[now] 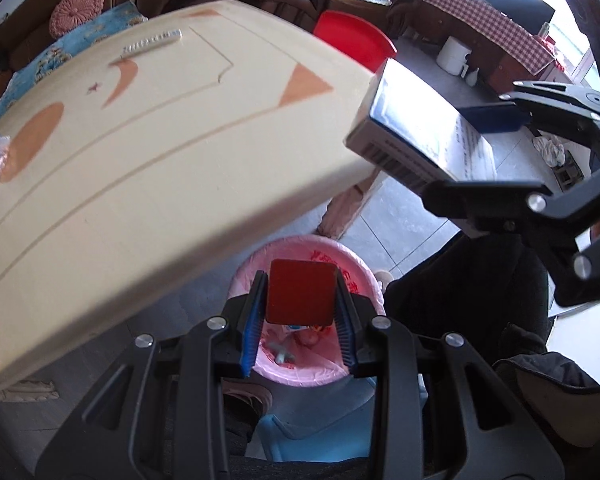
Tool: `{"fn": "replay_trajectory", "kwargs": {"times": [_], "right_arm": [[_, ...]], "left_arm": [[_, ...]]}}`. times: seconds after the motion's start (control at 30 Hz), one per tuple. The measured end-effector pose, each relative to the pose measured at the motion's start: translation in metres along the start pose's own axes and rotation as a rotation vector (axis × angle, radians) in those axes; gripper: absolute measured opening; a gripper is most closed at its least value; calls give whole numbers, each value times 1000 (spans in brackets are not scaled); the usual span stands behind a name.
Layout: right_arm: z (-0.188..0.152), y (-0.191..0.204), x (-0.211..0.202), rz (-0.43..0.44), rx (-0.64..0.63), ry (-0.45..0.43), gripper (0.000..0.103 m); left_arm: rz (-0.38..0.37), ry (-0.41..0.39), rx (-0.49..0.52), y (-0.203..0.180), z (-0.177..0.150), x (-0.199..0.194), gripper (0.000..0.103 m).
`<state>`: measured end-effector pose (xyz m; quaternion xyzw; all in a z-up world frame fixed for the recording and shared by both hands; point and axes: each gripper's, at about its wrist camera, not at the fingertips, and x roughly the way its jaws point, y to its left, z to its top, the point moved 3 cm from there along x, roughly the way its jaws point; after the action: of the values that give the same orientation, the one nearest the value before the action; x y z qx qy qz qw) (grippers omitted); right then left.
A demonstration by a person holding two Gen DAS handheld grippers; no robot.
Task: Collect trash
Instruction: 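Lift the red cube and cigarette box with both tools and carry them over the pink bin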
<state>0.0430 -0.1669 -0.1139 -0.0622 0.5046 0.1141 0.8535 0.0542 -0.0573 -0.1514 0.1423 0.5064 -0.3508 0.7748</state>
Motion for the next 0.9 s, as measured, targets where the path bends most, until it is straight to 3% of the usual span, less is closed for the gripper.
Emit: {"fn": "replay_trajectory", "kwargs": {"times": [0.47, 0.9], "right_arm": [[-55, 8, 61, 18, 37, 108, 62], [-85, -13, 148, 82, 201, 212, 62]], "left_arm": [[-44, 82, -29, 2, -27, 62, 32], [-94, 200, -77, 0, -53, 140, 32]]}}
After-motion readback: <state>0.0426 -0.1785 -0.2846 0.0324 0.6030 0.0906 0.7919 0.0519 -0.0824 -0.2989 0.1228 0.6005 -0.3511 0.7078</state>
